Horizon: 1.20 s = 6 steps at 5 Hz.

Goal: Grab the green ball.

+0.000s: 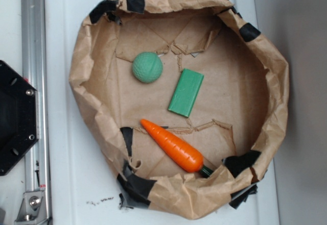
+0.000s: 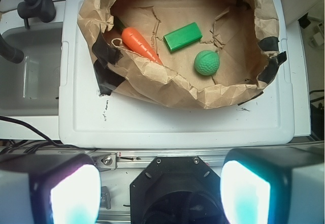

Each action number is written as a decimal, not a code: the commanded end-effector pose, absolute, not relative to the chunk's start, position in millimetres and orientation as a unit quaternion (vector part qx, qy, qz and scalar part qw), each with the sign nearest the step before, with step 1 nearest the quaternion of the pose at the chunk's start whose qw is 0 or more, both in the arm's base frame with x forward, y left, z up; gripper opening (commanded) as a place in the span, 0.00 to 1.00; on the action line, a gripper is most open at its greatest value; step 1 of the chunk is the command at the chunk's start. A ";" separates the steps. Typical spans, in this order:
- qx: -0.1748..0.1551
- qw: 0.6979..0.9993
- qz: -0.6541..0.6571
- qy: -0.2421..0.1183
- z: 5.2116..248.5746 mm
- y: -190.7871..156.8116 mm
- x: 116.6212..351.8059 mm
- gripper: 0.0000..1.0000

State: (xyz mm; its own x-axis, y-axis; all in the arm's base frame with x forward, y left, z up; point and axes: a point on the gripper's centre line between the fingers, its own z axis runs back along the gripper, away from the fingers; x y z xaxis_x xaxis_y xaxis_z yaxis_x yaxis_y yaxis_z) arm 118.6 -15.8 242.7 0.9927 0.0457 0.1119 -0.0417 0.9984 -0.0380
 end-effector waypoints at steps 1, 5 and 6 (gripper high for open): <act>-0.018 0.998 0.022 -0.056 242.7 -15.8 118.6 1.00; 0.021 0.973 -0.185 -0.136 185.0 18.4 196.4 1.00; 0.021 0.973 -0.185 -0.136 185.0 18.4 196.4 1.00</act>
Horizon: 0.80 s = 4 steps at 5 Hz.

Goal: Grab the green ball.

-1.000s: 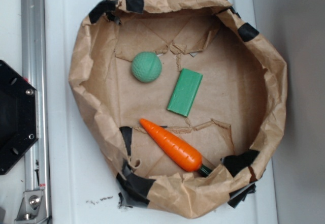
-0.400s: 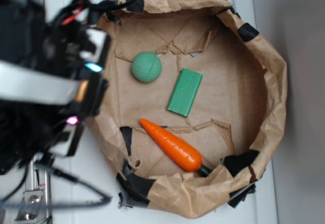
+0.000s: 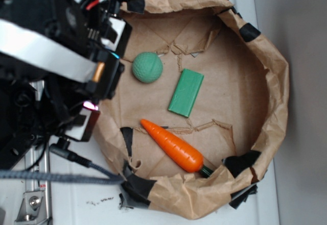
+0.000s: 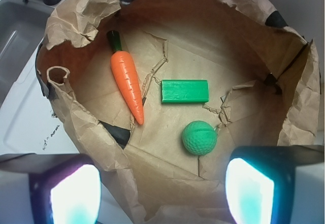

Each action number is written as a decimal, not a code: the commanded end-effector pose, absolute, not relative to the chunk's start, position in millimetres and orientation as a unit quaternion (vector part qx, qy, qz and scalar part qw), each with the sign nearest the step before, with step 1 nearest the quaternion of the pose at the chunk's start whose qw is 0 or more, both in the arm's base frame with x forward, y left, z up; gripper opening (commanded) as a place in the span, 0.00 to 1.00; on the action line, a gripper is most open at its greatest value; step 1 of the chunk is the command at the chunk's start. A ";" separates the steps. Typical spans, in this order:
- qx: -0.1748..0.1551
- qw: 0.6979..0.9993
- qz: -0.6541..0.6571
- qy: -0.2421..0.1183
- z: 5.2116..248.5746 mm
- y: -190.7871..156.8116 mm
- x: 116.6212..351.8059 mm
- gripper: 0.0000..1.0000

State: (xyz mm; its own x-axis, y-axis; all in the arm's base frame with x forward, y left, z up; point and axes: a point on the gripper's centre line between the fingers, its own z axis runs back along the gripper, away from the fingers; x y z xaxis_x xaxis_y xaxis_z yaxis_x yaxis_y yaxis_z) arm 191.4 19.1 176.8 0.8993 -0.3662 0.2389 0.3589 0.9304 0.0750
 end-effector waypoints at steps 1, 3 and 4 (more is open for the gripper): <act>0.021 0.973 -0.185 -0.136 185.0 18.4 196.4 1.00; 0.011 0.980 -0.152 -0.129 128.7 63.0 219.2 1.00; -0.007 0.985 -0.139 -0.099 100.6 70.9 233.6 1.00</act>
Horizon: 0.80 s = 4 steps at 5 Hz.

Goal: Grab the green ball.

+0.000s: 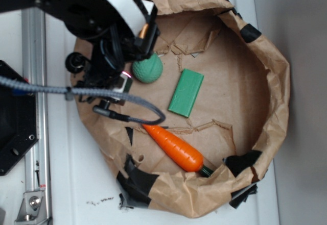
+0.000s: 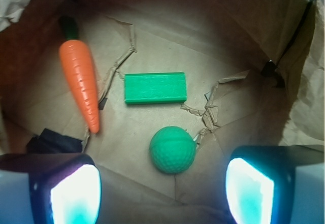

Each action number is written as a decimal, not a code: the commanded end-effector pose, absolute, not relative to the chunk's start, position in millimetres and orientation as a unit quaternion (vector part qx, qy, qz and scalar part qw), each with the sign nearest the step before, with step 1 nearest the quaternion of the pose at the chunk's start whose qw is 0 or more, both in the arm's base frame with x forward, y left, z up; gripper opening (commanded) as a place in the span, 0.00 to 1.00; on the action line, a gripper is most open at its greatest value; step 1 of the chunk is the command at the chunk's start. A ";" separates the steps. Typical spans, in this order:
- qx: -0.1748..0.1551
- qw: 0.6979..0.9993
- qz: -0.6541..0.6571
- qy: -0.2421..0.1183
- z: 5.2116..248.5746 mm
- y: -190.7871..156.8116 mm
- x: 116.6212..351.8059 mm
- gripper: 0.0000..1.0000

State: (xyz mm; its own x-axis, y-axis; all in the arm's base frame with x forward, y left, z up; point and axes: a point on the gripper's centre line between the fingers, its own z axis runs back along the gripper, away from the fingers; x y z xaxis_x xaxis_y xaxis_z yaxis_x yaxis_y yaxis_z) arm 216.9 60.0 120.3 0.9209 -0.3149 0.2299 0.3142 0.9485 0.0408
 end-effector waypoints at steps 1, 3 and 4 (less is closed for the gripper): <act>-0.009 0.985 -0.155 -0.070 70.2 62.3 234.8 1.00; 0.010 0.980 -0.194 -0.052 46.8 39.2 219.0 1.00; 0.012 0.981 -0.193 -0.028 26.9 47.6 215.7 1.00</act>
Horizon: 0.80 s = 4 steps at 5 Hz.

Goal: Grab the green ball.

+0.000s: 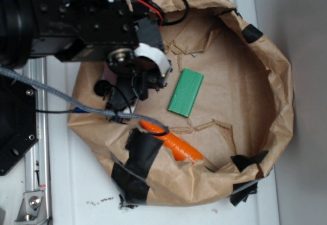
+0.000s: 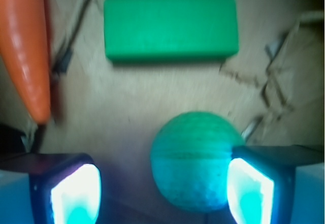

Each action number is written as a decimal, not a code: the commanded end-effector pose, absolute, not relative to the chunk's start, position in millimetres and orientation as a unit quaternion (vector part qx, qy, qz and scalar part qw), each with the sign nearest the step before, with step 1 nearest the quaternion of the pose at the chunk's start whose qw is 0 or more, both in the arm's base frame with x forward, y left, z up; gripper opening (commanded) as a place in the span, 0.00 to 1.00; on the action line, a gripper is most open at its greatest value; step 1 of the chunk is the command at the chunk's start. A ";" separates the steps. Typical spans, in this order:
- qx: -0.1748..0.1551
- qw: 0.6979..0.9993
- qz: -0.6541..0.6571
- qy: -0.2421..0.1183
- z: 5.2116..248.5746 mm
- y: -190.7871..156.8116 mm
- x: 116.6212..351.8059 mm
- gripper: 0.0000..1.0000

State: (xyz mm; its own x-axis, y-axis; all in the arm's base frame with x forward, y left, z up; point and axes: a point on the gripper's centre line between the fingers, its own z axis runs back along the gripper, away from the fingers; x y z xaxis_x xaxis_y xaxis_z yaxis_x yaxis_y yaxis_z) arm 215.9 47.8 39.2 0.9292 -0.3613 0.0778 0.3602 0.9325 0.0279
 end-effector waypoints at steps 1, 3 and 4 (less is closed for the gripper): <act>0.023 0.981 -0.190 -0.028 7.9 55.8 218.6 1.00; 0.026 0.981 -0.182 -0.065 40.1 43.8 218.6 0.00; 0.092 0.985 -0.108 -0.100 80.6 36.5 230.4 0.00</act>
